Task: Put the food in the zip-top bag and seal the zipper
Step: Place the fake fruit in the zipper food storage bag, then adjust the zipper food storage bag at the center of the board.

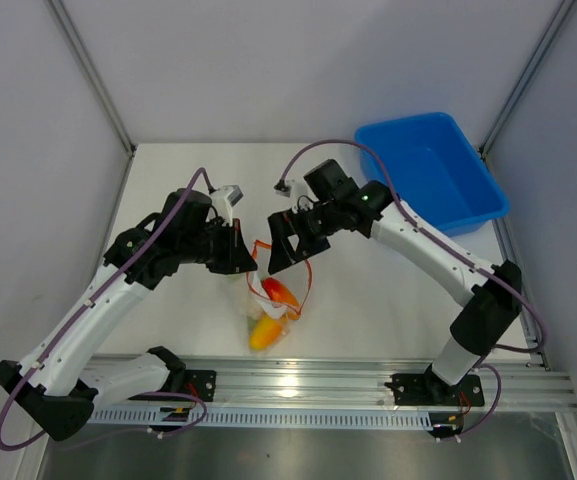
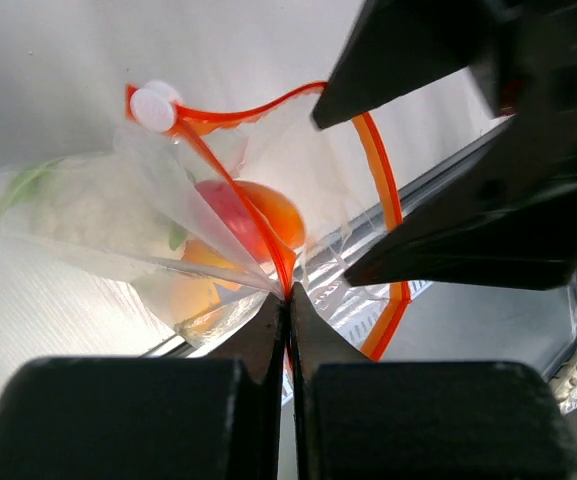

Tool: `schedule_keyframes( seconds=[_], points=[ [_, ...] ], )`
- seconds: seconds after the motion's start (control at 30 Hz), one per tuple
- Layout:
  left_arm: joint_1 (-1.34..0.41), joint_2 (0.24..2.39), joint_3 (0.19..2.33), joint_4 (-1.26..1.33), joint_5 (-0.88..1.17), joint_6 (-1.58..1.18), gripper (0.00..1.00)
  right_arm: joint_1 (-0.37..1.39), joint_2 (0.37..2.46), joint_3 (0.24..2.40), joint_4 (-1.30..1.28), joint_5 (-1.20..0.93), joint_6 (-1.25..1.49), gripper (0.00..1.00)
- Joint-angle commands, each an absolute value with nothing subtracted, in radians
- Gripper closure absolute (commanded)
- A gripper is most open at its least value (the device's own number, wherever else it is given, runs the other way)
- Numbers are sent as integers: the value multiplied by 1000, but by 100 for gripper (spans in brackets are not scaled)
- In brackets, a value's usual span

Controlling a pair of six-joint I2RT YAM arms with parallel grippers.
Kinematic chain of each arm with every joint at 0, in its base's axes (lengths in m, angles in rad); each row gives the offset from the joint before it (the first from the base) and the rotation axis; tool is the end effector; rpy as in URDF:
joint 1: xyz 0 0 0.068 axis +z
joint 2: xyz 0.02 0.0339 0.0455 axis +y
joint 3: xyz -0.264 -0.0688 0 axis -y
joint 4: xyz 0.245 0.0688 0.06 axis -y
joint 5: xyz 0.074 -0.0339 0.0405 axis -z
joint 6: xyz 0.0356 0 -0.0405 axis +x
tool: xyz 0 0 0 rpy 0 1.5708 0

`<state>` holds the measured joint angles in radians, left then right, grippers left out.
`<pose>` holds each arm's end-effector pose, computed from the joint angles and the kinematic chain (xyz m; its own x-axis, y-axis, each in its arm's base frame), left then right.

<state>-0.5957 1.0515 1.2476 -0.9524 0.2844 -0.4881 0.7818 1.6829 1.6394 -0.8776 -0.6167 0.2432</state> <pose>0.1569 -0.1184 0.3751 -0.8335 0.0212 -0.5521 0.3585 0.7812 -0.5112 0.2404 0.2677 0.3431 -0.7466 -0.4645 -0.4762 -0.6628 0.4577 0.5926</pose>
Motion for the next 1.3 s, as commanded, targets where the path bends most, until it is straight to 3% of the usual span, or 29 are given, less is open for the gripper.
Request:
schedule_keyframes(
  seconds=[0.0, 0.2, 0.33, 0.63, 0.93, 1.27],
  points=[
    [-604, 1031, 1281, -923, 305, -476, 99, 785, 1554, 1701, -897, -441, 265, 1],
    [-604, 1031, 1276, -917, 318, -480, 99, 730, 1467, 1648, -902, -351, 285, 1],
    [-603, 1037, 1273, -914, 339, -483, 99, 666, 1500, 1617, -942, -414, 273, 3],
    [-606, 1042, 1267, -919, 380, -495, 99, 632, 1578, 1559, -904, -587, 183, 34],
    [-620, 1045, 1266, -931, 388, -500, 100, 626, 1632, 1494, -842, -814, 175, 50],
    [-650, 1066, 1269, -923, 376, -511, 99, 627, 1620, 1436, -793, -876, 202, 70]
  ],
)
